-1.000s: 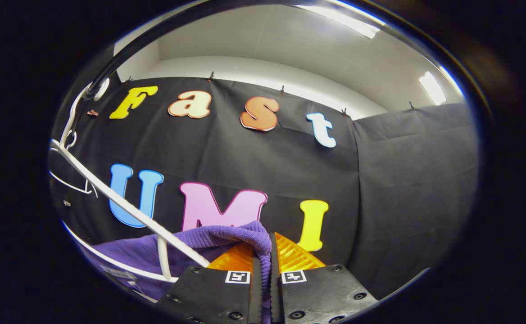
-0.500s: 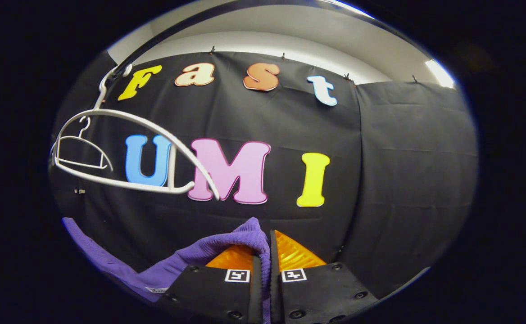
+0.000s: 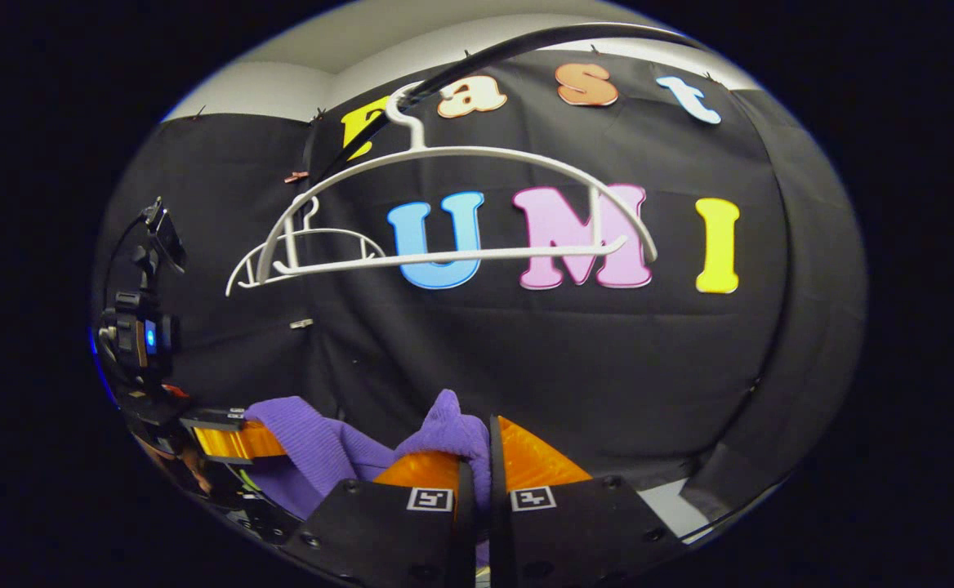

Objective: Grasp the clothes on the hanger with both hands and then place them into the laundry hamper below.

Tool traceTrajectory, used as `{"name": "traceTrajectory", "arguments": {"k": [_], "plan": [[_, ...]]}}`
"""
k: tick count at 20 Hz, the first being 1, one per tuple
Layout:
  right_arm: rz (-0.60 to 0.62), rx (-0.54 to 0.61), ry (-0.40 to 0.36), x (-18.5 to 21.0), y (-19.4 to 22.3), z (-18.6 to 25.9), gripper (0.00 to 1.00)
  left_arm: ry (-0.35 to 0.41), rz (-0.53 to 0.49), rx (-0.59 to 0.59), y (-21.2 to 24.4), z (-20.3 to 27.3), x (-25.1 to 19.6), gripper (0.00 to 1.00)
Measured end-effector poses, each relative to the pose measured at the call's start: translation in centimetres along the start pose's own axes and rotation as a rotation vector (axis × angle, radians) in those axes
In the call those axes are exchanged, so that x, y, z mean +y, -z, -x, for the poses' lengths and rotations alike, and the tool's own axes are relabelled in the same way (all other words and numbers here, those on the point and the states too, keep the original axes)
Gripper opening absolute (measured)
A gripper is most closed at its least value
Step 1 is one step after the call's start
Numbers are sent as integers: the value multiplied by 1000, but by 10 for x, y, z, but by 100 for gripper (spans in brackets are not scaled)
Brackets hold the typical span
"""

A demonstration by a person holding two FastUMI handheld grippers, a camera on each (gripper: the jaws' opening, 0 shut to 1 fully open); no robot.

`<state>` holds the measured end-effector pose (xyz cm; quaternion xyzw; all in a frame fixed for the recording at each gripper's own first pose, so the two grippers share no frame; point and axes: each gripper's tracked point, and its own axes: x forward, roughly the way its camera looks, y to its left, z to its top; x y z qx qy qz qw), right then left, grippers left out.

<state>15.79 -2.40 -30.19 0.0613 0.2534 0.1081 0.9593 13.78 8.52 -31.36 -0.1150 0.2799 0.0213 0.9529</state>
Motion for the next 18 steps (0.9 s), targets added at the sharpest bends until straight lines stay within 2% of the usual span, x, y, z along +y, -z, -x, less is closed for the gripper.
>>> {"name": "traceTrajectory", "arguments": {"k": [4,9,15,18], "plan": [[-20,120,-100,41,34,-2,11,-34,-1,39,16,16,22,7],[-24,140,-163,68,36,-10,11,-62,-2,45,20,25,33,7],[-38,98,-321,131,-1,-16,11,-92,-1,-28,-24,44,41,7],[-60,88,-375,144,-15,-22,11,-105,-15,-72,-45,52,45,7]]}}
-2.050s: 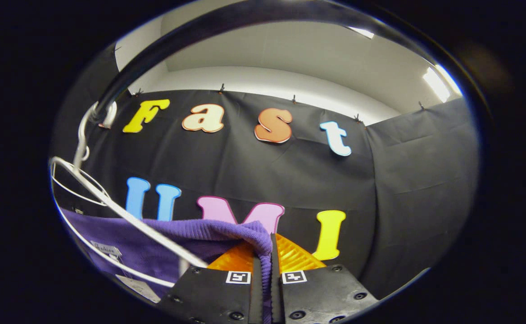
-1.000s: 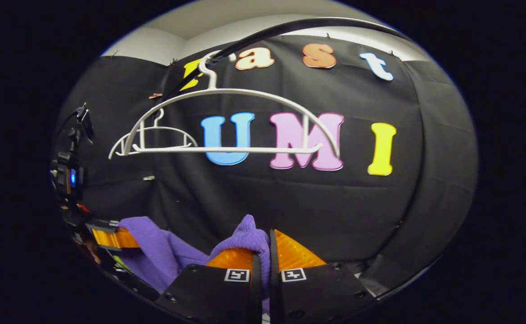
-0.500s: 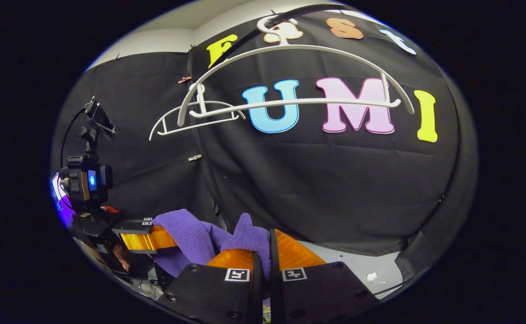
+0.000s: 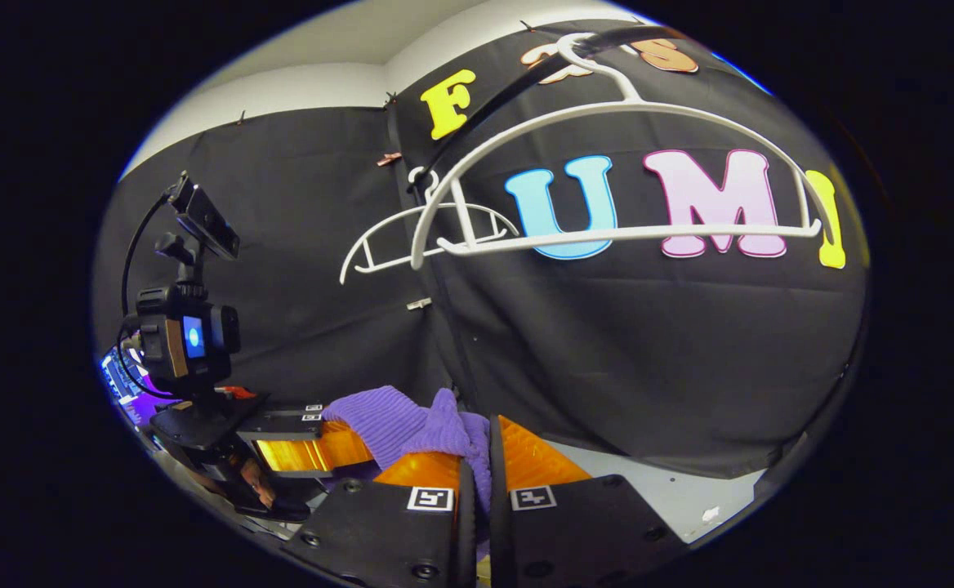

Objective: Grasp the clothes on the hanger with both hands and then place them into the laundry hamper below.

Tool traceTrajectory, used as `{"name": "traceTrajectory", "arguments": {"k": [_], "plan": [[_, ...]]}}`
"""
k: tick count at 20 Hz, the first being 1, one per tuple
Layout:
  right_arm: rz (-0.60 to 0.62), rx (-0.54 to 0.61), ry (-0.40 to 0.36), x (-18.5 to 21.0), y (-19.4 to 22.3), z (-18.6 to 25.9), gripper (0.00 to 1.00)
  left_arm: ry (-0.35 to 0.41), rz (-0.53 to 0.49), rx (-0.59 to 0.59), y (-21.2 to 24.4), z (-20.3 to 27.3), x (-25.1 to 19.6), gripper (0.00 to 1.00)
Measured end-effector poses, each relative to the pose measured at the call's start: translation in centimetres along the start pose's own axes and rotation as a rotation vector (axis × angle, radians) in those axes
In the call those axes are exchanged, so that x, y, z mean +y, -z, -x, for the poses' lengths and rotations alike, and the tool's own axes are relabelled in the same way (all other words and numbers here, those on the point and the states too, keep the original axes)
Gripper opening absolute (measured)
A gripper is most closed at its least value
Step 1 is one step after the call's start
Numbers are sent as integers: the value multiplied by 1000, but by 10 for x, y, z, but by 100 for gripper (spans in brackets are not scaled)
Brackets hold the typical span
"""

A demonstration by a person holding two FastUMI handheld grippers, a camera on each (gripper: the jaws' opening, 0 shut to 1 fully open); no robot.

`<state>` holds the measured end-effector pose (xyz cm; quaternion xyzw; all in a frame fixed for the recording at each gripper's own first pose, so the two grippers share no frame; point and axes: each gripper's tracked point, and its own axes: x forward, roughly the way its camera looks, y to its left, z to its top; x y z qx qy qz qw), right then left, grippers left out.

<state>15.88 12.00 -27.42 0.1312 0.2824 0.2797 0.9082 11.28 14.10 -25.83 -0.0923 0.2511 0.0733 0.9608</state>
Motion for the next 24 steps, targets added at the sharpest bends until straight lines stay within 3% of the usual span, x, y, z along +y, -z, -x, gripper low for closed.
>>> {"name": "traceTrajectory", "arguments": {"k": [7,10,13,17,21,22,23,24], "plan": [[-20,99,0,-5,34,-18,11,-35,9,45,17,-14,20,7],[12,193,20,-11,61,-26,11,-63,16,97,34,-25,31,8],[90,324,33,-18,97,-35,11,-138,5,203,67,-31,51,11],[136,438,40,-21,124,-31,7,-155,9,342,108,-37,58,17],[118,446,46,-26,141,-40,46,-161,14,383,126,-40,65,28],[114,457,56,-27,141,-35,48,-180,12,392,129,-39,68,30],[95,458,47,-24,140,-34,58,-203,10,414,133,-37,74,32],[82,465,54,-26,141,-35,67,-220,11,466,144,-35,77,54]]}}
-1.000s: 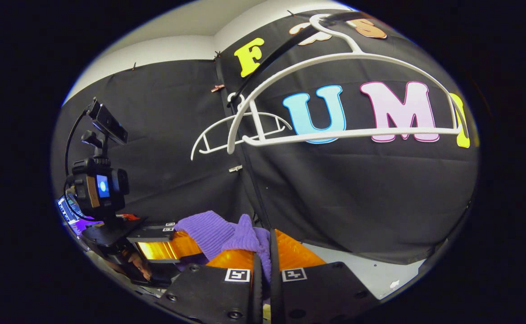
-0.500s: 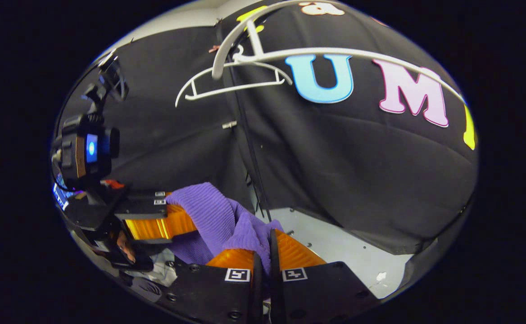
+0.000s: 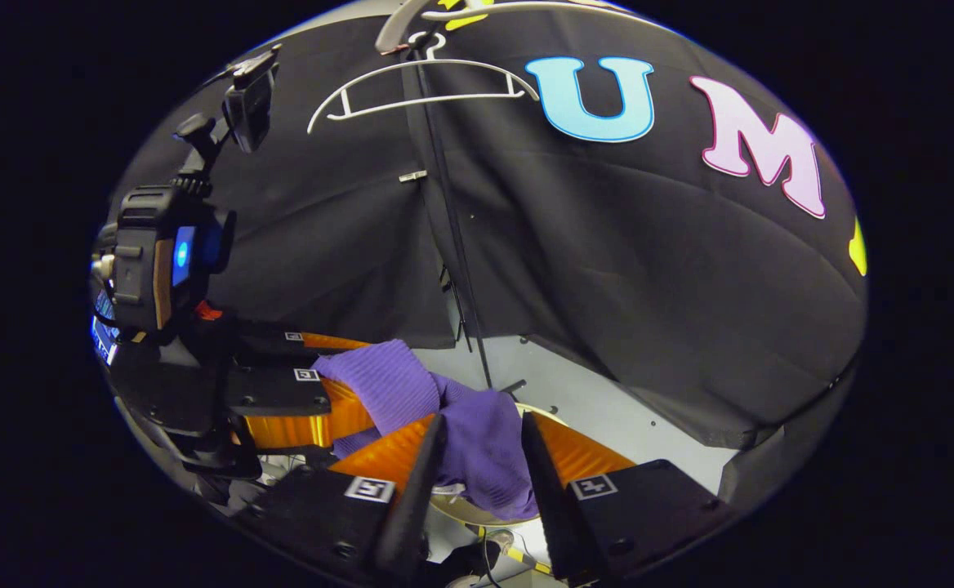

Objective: Grasp the clothes on the hanger with both hands and then place them into the laundry hamper below.

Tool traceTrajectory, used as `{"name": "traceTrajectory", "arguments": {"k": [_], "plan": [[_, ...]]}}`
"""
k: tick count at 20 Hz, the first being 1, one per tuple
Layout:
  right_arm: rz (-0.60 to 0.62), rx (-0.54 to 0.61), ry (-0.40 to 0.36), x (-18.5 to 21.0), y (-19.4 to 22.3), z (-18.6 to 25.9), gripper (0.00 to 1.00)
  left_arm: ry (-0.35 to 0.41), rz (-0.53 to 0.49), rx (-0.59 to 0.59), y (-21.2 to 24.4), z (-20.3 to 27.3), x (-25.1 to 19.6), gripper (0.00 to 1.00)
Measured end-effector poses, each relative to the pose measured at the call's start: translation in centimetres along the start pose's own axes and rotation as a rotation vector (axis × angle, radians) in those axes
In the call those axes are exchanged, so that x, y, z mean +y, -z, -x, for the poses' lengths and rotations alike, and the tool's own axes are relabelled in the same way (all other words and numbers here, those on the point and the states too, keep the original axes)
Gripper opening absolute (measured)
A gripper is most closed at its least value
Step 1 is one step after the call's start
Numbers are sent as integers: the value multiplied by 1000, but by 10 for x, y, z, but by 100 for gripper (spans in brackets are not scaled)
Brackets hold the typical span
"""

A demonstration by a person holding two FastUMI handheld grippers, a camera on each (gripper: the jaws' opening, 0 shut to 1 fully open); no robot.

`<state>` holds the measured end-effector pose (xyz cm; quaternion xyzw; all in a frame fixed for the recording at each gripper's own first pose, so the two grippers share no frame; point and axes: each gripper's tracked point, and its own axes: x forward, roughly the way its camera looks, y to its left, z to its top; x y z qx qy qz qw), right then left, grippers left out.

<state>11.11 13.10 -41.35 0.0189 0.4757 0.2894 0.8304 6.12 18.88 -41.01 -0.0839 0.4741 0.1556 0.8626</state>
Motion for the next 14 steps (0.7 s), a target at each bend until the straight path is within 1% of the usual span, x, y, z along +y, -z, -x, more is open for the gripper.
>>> {"name": "traceTrajectory", "arguments": {"k": [1,2,3,4,5,6,7,8,9,14], "plan": [[6,7,7,-3,2,0,74,-16,-3,48,6,8,4,76],[19,20,15,-7,6,-1,82,-23,2,87,18,-7,7,99],[31,29,21,-10,10,1,81,-23,6,112,25,-7,8,98],[35,36,25,-12,13,1,81,-15,13,117,26,-7,6,96],[31,43,29,-14,16,1,85,-8,20,117,26,-8,4,96],[24,48,30,-15,19,1,86,-2,26,113,23,-8,2,95],[14,48,29,-17,20,1,86,-1,30,110,23,-7,3,93],[7,44,30,-18,19,1,78,0,35,103,21,-6,2,95],[3,40,33,-20,18,2,86,4,43,96,20,-5,1,96],[-10,23,51,-30,13,5,87,22,70,52,6,0,-4,95]]}}
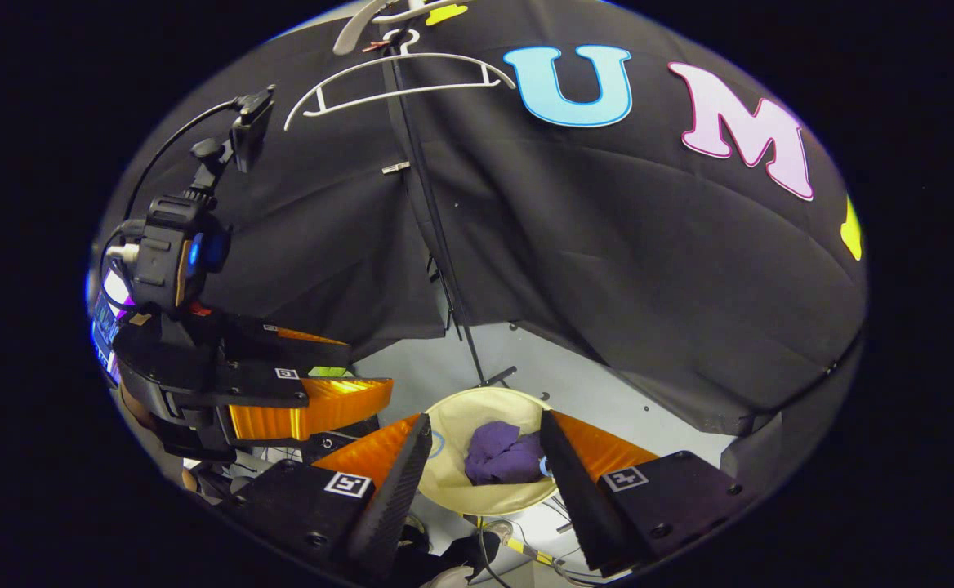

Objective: Grasp the clothes on the hanger with both hands and then place them into the laundry hamper below.

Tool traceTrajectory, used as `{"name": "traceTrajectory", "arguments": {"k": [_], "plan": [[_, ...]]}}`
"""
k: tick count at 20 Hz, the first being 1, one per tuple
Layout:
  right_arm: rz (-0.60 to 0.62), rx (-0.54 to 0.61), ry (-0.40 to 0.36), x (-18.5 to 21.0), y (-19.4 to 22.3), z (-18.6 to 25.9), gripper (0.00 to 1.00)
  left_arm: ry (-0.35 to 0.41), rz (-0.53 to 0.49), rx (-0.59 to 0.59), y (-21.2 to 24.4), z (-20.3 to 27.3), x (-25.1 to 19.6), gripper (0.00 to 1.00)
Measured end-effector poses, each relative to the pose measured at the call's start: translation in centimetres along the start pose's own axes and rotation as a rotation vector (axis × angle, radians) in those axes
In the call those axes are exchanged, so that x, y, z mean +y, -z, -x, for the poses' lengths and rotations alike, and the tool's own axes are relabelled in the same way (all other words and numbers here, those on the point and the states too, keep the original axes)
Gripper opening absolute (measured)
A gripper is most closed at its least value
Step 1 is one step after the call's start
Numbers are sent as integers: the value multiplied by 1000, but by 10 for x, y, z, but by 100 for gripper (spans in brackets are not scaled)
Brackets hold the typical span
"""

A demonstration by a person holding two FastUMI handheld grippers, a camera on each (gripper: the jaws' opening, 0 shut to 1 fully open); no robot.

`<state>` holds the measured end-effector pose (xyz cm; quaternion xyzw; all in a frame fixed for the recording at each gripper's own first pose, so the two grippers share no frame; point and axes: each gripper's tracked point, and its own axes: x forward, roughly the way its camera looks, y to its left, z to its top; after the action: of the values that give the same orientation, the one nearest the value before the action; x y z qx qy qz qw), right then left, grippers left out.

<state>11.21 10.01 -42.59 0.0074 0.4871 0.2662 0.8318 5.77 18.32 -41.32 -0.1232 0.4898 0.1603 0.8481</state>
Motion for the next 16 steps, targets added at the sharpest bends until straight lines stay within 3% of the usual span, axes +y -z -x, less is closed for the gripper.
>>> {"name": "traceTrajectory", "arguments": {"k": [7,12,16], "plan": [[-6,-35,-1,1,-10,16,88,33,-5,-42,-13,16,-16,96],[3,-195,40,-1,-58,63,99,113,-72,-253,-79,69,-49,96],[-9,-376,123,-1,-103,120,99,188,-136,-431,-127,126,-77,95]]}}
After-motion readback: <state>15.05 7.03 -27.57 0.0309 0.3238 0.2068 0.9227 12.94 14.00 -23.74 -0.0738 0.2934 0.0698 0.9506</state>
